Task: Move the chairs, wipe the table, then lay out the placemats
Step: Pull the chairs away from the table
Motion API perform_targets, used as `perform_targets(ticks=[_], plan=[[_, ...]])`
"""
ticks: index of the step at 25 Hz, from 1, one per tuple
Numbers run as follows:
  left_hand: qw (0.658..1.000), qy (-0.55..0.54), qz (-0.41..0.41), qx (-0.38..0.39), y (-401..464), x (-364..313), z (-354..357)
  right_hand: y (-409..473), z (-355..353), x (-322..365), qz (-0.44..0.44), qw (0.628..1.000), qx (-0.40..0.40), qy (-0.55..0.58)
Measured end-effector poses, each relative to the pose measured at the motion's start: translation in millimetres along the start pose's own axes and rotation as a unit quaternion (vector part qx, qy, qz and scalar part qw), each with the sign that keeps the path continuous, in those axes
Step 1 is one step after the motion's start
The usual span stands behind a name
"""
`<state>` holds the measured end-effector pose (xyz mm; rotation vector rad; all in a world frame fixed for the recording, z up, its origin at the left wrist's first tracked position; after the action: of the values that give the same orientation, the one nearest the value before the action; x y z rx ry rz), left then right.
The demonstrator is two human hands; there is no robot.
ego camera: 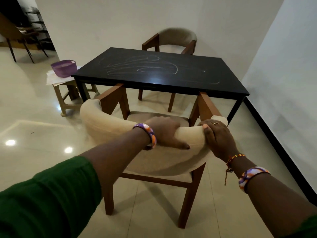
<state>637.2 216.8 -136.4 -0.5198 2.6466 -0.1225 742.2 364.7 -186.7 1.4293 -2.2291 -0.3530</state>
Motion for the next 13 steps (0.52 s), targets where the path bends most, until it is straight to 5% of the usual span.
perform_targets(ticks=[8,13], plan=[[0.985,-0.121,-0.115,0.052,166.7,-76.7,49.3,57.9,21.8,-104.9,-0.058,0.973,0.202,0.097],[0.967,-0.17,-0.186,0.024,229.3,-77.3,58.0,96.9,45.7,-151.3,-0.142,0.944,0.297,0.035]])
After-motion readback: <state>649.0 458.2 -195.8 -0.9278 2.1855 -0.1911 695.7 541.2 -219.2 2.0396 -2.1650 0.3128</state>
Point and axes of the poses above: each hand's wrist, its own y-axis towards the middle knuckle, its own z-axis out of the palm, x = y × z, the point moved 4 cm from there along y, towards the middle knuckle, and after that the axes turned 12 degrees about -y, right-handed, at the moved point
